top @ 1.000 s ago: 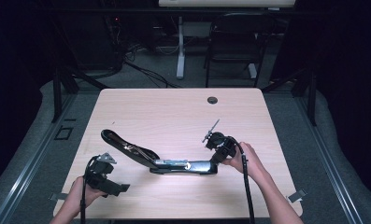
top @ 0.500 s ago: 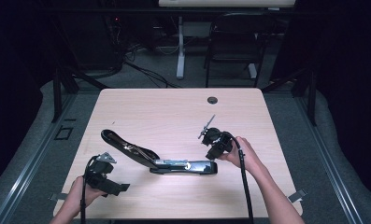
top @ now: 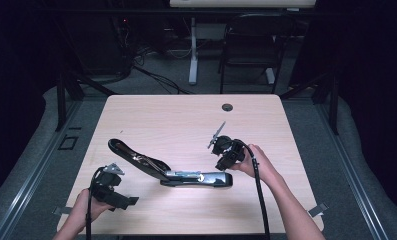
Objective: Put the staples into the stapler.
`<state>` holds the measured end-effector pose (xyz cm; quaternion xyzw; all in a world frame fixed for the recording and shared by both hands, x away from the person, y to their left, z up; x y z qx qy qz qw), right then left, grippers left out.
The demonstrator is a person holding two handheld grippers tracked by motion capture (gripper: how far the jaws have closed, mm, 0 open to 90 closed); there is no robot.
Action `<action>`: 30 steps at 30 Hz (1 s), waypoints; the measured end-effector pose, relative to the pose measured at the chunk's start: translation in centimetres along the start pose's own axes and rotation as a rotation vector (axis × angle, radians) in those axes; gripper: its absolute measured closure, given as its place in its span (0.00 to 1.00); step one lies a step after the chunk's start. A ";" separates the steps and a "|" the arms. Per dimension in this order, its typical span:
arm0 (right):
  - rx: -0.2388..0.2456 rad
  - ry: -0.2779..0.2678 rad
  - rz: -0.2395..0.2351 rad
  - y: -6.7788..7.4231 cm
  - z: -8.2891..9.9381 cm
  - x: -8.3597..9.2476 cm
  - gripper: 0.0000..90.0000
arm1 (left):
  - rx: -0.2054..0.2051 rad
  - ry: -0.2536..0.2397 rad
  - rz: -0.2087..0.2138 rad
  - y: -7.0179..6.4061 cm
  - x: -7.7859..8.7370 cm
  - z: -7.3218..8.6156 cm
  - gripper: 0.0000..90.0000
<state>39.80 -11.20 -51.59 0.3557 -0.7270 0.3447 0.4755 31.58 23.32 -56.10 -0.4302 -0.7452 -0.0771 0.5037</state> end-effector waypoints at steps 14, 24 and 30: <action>0.028 -0.033 -0.016 0.8 -1.3 0.1 0.87 | 0.003 0.001 0.004 0.1 -0.1 0.1 0.00; 0.052 -0.050 -0.030 1.6 -2.3 0.1 0.87 | 0.007 -0.008 0.007 0.2 0.0 0.1 0.00; 0.074 -0.060 -0.031 2.1 -3.0 0.1 0.87 | 0.009 -0.010 0.011 0.2 -0.1 0.1 0.00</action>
Point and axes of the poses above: each handheld gripper's, and its own axes: x roughly backward along the jaws, z roughly out of its underside, y roughly to its left, the point moved 4 cm from there along -x, roughly forward along the jaws, and after that the axes turned 11 degrees about z, right-handed, at the moved point
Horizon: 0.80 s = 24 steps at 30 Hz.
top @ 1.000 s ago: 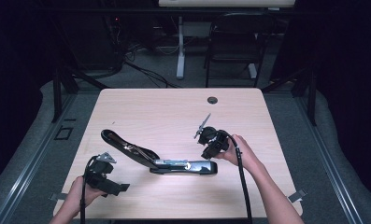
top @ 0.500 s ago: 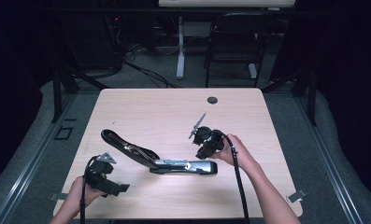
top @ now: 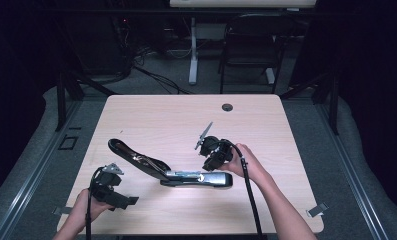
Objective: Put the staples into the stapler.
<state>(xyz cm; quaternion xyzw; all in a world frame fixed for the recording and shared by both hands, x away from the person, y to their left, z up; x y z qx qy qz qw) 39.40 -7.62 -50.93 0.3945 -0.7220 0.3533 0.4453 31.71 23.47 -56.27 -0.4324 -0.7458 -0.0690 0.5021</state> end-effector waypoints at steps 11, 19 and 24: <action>0.018 -0.025 -0.019 0.9 -1.3 -0.5 0.87 | -0.004 0.002 0.001 0.0 0.1 0.0 0.00; 0.044 -0.028 -0.032 1.5 -2.2 -1.2 0.87 | -0.007 0.004 0.002 -0.1 0.0 0.0 0.00; 0.059 -0.021 -0.033 1.5 -2.4 -1.6 0.87 | -0.004 0.007 0.006 -0.1 0.0 0.1 0.00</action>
Point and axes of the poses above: each handheld gripper's, and its own axes: x roughly backward along the jaws, z roughly out of its underside, y roughly to its left, the point moved 4 cm from there along -x, roughly forward along the jaws, and after that the axes turned 11 degrees about z, right-handed, at the moved point
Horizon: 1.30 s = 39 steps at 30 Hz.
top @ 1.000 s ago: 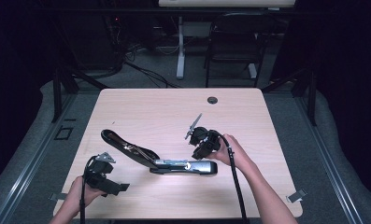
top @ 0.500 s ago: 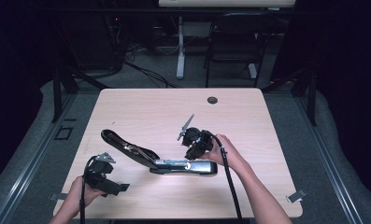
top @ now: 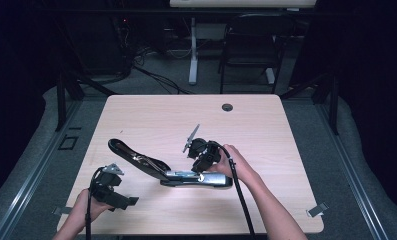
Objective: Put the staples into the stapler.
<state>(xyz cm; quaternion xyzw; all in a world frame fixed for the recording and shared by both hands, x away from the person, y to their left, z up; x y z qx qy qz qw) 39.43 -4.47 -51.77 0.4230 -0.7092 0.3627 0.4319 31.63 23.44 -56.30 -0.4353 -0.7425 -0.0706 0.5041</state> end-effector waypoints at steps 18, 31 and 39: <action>0.028 0.002 -0.023 0.2 -0.4 -1.3 0.87 | -0.004 0.006 0.000 -0.1 -0.1 0.0 0.00; 0.047 0.000 -0.021 0.1 -0.5 -1.7 0.87 | -0.007 0.012 -0.001 -0.1 -0.1 0.0 0.00; 0.047 0.000 -0.030 0.1 -0.5 -2.1 0.87 | -0.007 0.016 -0.001 -0.1 -0.1 0.0 0.00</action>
Point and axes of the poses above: each handheld gripper's, and its own axes: x roughly backward along the jaws, z roughly out of its underside, y roughly to its left, the point moved 4 cm from there along -x, roughly forward along the jaws, and after that the axes turned 11 degrees about z, right-handed, at the moved point
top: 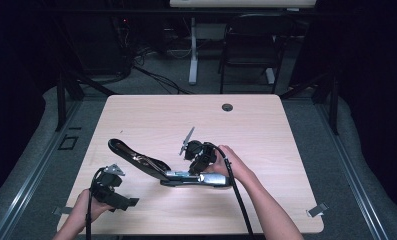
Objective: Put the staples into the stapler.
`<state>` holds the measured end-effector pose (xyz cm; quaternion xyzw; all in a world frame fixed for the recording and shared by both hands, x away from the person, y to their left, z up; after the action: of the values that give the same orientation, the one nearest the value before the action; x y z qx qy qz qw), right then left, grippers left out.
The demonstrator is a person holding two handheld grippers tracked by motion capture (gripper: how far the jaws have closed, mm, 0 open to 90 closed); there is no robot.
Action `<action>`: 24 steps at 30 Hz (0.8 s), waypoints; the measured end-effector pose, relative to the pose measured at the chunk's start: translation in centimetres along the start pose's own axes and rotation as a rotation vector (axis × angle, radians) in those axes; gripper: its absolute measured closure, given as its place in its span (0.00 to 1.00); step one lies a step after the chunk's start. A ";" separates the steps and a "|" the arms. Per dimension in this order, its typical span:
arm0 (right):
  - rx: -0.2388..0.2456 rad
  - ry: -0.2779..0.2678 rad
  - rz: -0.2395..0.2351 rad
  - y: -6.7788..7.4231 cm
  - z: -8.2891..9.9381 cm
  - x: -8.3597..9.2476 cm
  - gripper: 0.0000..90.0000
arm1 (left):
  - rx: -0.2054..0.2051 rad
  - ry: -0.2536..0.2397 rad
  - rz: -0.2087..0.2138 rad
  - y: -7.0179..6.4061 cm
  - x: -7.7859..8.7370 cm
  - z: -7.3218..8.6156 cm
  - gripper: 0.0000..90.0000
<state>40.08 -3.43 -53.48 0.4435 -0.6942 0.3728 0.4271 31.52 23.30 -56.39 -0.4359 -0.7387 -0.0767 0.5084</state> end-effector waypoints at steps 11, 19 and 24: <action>0.021 0.012 -0.020 -0.1 0.1 -0.3 0.87 | -0.004 0.007 -0.002 0.0 0.0 0.0 0.00; 0.031 0.010 -0.043 -0.2 0.1 -0.3 0.87 | -0.003 0.008 -0.001 0.0 -0.1 0.0 0.00; 0.051 0.016 -0.055 -0.3 0.0 -0.4 0.87 | -0.003 0.011 0.000 0.0 -0.2 0.0 0.00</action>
<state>40.50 -3.40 -53.77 0.4702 -0.6686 0.3818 0.4314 31.49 23.21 -56.54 -0.4365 -0.7356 -0.0803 0.5118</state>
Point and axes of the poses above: each handheld gripper's, and its own axes: x roughly backward along the jaws, z roughly out of its underside, y roughly to its left, the point moved 4 cm from there along -x, roughly forward along the jaws, and after that the axes turned 11 degrees about z, right-handed, at the moved point
